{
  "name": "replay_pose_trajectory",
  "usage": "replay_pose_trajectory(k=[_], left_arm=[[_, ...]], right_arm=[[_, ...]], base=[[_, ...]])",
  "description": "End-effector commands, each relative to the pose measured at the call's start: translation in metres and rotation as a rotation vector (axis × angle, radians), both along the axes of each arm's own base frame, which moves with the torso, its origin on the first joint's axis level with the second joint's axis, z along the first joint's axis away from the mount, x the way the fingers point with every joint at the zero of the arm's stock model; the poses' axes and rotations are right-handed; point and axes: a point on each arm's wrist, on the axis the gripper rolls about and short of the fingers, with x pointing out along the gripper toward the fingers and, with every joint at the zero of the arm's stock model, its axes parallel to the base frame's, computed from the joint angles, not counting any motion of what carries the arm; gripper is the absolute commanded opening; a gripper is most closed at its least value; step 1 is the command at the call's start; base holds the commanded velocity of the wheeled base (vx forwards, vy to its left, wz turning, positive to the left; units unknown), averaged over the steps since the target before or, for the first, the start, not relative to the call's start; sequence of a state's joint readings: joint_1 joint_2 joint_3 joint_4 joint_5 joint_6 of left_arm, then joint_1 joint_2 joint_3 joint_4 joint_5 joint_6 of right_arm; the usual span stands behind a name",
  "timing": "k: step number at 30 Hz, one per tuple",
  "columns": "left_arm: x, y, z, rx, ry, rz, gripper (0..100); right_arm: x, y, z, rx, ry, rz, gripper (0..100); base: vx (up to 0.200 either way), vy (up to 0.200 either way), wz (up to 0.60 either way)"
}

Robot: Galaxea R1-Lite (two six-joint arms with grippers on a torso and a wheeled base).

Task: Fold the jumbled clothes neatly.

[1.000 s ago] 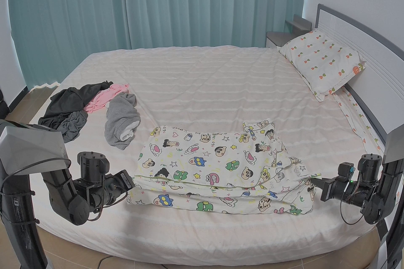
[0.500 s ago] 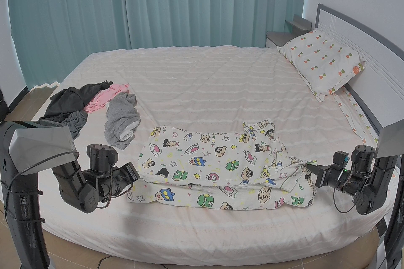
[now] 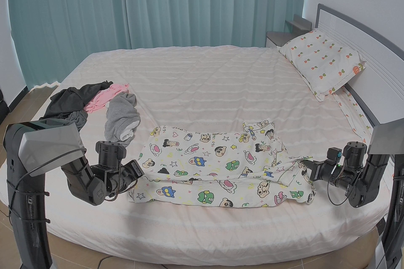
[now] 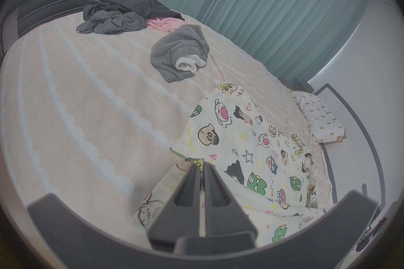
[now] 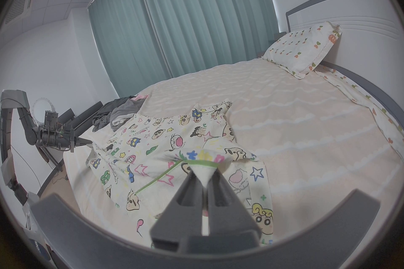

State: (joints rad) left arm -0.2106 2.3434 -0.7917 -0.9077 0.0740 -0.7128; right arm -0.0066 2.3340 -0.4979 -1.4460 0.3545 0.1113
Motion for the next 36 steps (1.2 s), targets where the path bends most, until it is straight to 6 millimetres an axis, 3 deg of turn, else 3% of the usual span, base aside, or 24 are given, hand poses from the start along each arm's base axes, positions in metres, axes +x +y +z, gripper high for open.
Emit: replay_pose_trajectory(k=[1, 9, 17, 29, 30, 31, 32, 36], left_arm=[[0.006, -0.002, -0.007, 0.002, 0.011, -0.001, 0], [0.014, -0.004, -0.011, 0.001, 0.014, 0.0, 0], [0.022, -0.01, -0.001, -0.027, -0.029, 0.043, 0], [0.023, -0.012, -0.004, -0.022, -0.009, 0.04, 0], [0.023, -0.012, -0.004, -0.021, -0.003, 0.041, 100], [0.023, -0.012, -0.004, -0.021, 0.0, 0.041, 100], [0.024, -0.012, -0.003, -0.021, -0.005, 0.042, 100], [0.023, -0.011, -0.002, -0.025, -0.001, 0.049, 100]], right_arm=[[0.009, 0.002, 0.002, 0.008, -0.014, 0.002, 0], [0.014, 0.002, -0.006, 0.008, 0.04, 0.001, 0], [0.019, -0.001, -0.014, 0.024, 0.052, -0.015, 0], [0.021, -0.002, -0.022, 0.023, 0.07, -0.021, 0], [0.021, -0.002, -0.023, 0.024, 0.073, -0.019, 0], [0.021, -0.002, -0.023, 0.024, 0.073, -0.019, 0], [0.021, -0.002, -0.023, 0.024, 0.072, -0.019, 100], [0.02, -0.002, -0.022, 0.025, 0.071, -0.02, 100]], base=[[0.0, 0.0, 0.0], [0.0, 0.0, 0.0], [0.0, 0.0, 0.0], [0.0, 0.0, 0.0], [0.0, 0.0, 0.0], [0.0, 0.0, 0.0], [0.0, 0.0, 0.0], [0.0, 0.0, 0.0]])
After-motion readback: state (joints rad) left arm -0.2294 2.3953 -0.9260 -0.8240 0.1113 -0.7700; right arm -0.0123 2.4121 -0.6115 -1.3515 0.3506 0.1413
